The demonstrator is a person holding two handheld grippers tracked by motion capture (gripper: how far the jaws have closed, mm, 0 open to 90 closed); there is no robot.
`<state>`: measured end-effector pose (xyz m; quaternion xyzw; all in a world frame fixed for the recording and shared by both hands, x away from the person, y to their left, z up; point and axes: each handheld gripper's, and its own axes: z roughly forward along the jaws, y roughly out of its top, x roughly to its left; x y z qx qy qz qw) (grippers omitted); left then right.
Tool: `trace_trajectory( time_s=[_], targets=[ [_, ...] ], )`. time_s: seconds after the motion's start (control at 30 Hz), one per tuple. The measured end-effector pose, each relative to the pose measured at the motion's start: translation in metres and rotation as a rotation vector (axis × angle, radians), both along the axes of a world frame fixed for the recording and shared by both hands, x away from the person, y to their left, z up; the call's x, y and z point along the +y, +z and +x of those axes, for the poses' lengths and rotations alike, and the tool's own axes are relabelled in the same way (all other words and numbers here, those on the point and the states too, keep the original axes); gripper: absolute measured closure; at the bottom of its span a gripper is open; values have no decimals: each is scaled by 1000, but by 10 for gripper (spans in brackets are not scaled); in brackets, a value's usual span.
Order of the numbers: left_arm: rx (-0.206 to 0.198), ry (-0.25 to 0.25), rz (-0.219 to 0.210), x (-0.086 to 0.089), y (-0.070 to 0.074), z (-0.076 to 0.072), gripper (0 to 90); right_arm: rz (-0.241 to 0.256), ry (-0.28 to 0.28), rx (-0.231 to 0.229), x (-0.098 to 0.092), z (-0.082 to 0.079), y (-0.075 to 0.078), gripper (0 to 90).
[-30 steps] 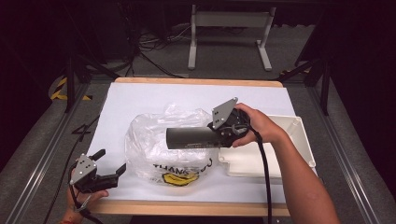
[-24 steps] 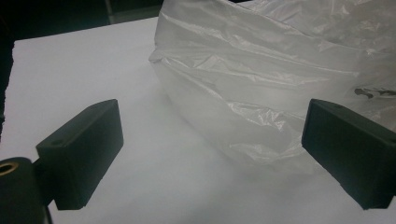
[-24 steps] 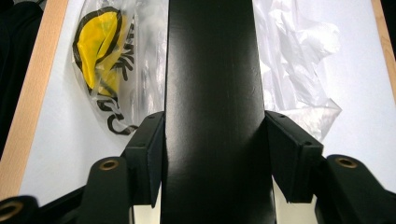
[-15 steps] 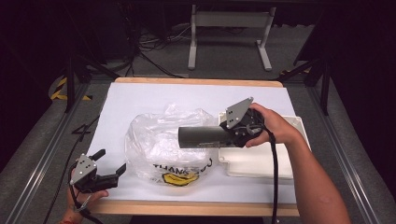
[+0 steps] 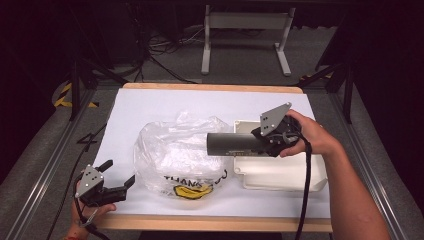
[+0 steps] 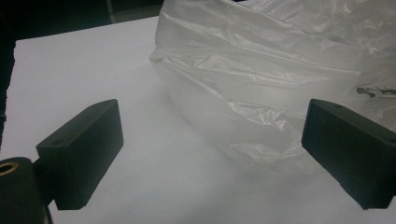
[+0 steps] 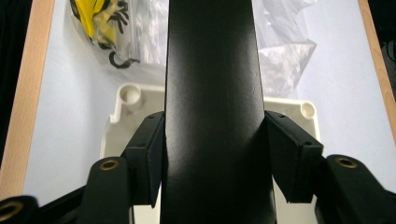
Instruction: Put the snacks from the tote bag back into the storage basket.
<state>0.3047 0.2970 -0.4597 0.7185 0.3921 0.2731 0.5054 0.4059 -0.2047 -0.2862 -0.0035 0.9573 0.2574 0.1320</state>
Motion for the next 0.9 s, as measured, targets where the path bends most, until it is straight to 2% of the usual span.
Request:
trace_trajectory(
  time_s=[0.2, 0.6, 0.9],
  targets=[
    [3, -1, 7, 0, 0, 0, 64, -12, -11, 2, -14, -2, -1, 431],
    [-1, -1, 1, 0, 0, 0, 64, 1, -29, 16, -35, -3, -5, 431],
    [4, 3, 15, -1, 0, 0, 64, 7, -52, 20, -56, -6, -6, 431]
  ],
)
